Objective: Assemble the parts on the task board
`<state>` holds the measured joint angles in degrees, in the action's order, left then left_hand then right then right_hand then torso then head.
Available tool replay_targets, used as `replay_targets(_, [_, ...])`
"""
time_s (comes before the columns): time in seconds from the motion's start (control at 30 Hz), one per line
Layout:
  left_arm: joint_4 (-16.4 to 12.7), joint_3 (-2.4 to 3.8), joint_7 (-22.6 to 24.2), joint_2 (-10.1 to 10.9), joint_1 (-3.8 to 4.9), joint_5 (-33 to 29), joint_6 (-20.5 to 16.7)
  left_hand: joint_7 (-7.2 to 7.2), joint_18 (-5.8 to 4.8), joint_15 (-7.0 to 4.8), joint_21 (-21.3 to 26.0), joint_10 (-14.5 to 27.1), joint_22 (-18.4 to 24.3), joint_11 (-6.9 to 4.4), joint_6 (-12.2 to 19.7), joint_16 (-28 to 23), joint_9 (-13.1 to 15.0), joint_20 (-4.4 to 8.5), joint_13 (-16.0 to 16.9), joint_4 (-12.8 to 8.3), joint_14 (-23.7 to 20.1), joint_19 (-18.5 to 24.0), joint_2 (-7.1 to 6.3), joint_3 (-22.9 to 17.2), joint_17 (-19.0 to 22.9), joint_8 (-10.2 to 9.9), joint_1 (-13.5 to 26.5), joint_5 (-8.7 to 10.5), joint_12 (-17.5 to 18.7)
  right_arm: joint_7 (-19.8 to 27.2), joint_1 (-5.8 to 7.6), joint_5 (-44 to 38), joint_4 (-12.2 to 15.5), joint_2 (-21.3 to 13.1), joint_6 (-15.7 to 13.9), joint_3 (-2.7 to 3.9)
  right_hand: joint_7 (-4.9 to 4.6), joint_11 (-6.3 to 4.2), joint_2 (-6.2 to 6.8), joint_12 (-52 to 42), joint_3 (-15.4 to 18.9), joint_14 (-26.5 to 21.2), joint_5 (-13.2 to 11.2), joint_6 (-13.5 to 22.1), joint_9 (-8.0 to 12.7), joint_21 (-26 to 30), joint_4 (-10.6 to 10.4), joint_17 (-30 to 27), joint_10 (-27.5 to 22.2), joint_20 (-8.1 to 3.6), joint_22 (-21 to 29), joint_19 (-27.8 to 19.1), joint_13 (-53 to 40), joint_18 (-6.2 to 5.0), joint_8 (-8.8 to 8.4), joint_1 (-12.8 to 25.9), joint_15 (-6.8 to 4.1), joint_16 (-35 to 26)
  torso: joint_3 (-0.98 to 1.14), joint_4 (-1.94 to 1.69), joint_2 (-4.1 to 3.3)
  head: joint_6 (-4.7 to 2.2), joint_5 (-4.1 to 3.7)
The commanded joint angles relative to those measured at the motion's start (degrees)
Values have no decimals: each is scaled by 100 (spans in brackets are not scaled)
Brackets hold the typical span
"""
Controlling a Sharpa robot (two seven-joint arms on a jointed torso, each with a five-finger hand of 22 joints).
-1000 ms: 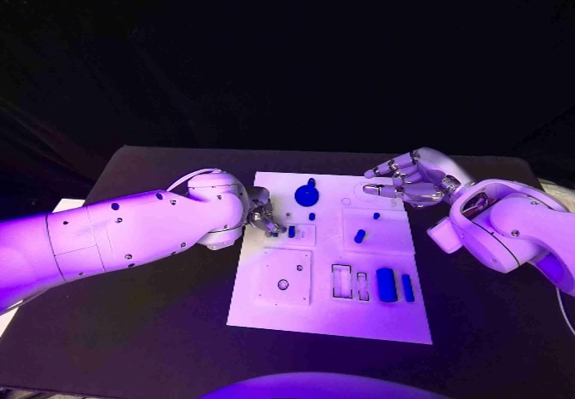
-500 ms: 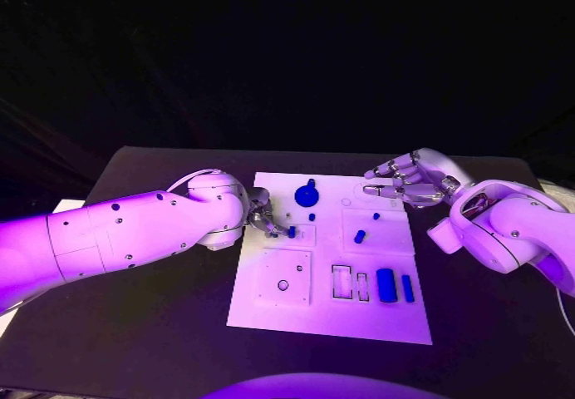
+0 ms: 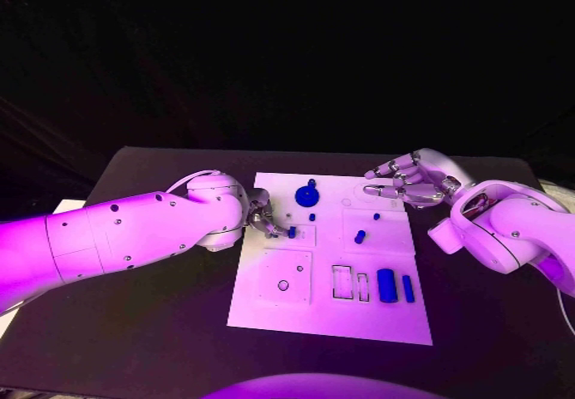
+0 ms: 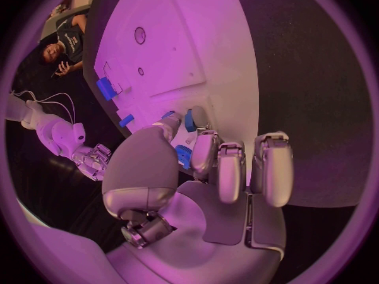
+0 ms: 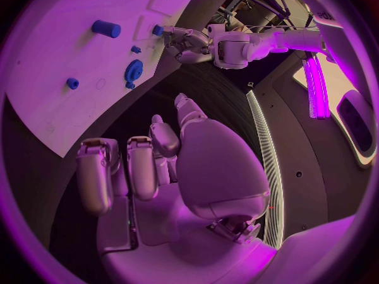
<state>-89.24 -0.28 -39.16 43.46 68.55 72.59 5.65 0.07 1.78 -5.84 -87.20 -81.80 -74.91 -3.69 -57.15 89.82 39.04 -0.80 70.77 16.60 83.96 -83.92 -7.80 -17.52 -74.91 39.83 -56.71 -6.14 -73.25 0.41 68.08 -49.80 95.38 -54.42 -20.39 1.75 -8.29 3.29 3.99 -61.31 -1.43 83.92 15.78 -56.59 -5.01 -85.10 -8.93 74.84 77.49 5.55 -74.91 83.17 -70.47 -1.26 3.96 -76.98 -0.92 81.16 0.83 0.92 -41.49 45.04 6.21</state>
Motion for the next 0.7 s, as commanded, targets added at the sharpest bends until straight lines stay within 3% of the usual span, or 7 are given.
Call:
replay_targets(0.03, [3,-38,-388,12,-56,-67,202,-12,-103,-38,-26,-45,-1307,10,-36,18,-4,52,6,-4,604,-472,70,31,-1509,-10,1,-23,-27,29,-4,-37,-6,9,51,0,5,-8,-19,31,44,277,42,-11,-6,31,-5,-7,-38,-12,-585,-38,6,-115,8,56,-3,-27,2,1,-4,2,7])
replay_targets(0.33, [-33,-21,-380,13,-55,-65,86,-20,-109,-40,-46,-61,-1324,4,-42,18,-10,54,33,-16,604,-483,159,10,-1509,-3,-80,-37,-50,31,-5,-34,-23,23,67,0,5,-8,-19,31,44,277,42,-11,-6,31,-5,-7,-38,-12,-585,-38,6,-115,8,56,-3,-27,-4,3,-5,7,5])
replay_targets(0.7, [-79,17,-375,20,-54,-59,18,-22,-110,-41,-50,-64,-1328,2,-45,18,-12,54,37,-19,604,-486,175,1,-1509,-1,-100,-41,-54,34,-6,-4,-35,36,78,0,5,-8,-19,31,44,277,42,-11,-6,31,-5,-7,-38,-12,-585,-38,6,-115,8,56,-3,-27,-6,3,-4,5,6])
